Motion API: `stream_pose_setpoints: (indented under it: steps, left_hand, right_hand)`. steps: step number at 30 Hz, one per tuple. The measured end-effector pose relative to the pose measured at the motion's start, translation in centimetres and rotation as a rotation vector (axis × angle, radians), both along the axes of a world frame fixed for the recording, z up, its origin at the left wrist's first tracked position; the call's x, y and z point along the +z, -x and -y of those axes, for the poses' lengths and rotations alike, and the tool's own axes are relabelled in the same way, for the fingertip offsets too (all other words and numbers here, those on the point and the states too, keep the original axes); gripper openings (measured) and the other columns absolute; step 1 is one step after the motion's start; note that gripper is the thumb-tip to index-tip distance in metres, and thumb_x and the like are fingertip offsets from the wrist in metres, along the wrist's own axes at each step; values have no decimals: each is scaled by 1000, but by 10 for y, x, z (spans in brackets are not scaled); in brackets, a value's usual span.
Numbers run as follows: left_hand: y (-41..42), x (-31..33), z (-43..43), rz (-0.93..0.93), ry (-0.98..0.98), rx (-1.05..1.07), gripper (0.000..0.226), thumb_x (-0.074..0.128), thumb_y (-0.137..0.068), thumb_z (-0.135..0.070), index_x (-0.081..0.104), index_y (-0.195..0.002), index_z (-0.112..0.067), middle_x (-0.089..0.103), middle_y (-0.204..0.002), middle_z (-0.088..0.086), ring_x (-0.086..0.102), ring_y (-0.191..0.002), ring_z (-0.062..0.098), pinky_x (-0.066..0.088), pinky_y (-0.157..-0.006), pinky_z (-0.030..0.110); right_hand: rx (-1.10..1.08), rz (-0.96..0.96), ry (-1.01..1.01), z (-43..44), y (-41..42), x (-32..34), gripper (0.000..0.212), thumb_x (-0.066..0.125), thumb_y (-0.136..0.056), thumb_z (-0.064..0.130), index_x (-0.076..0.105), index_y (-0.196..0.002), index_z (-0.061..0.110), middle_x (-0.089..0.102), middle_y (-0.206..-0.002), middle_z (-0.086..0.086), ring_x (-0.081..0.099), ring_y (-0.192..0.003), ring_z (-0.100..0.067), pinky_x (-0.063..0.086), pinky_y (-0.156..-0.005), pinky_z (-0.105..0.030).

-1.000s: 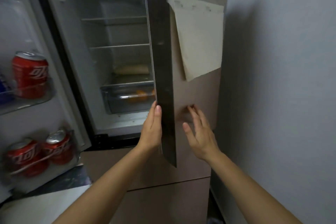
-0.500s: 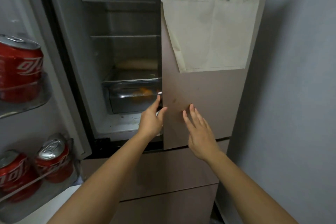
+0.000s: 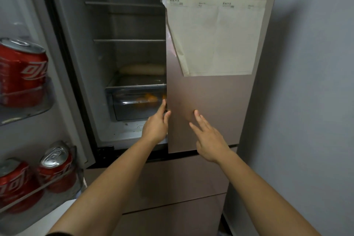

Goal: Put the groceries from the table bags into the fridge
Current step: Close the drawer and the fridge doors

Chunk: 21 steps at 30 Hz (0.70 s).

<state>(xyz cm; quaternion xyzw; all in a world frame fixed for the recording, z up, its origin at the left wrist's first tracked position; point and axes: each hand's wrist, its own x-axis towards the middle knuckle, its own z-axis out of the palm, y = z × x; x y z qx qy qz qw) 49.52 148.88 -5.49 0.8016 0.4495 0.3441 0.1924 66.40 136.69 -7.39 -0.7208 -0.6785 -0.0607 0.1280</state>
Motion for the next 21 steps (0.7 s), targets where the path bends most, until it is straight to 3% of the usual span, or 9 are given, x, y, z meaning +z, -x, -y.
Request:
stream_pose_setpoints:
  steps: [4, 9, 16, 21]
  left_hand:
    - [26, -2, 32, -128, -155, 79, 49, 34, -106, -42, 41, -150, -22, 44, -154, 4, 38, -141, 23, 34, -115, 42]
    - [89, -13, 105, -101, -313, 212, 49, 35, -104, -47, 45, -147, -25, 29, -161, 1, 21, -150, 20, 17, -118, 37]
    - [214, -1, 193, -56, -529, 500, 45, 41, -99, -42, 55, -133, -16, 41, -148, 9, 37, -137, 26, 32, -112, 45]
    - [295, 17, 219, 75, -551, 758, 52, 38, -97, -45, 49, -136, -12, 37, -146, 14, 37, -133, 29, 33, -110, 50]
  right_hand:
    - [-55, -87, -101, 24, -2, 3, 65, 42, -103, 25, 13, -160, 21, -2, -169, -5, 5, -155, -24, 17, -122, -39]
    - [-50, -178, -209, 40, 24, -7, 64, 38, -105, 40, 14, -160, 19, -1, -168, -8, 5, -155, -26, 19, -122, -43]
    - [278, -370, -267, 35, 157, -10, 62, 46, -103, 39, 24, -157, 19, 15, -165, -10, 18, -150, -27, 25, -118, -44]
    - [591, -354, -205, 48, 255, 0, 59, 43, -104, 32, 24, -157, 18, 16, -166, -4, 18, -151, -22, 23, -122, -41]
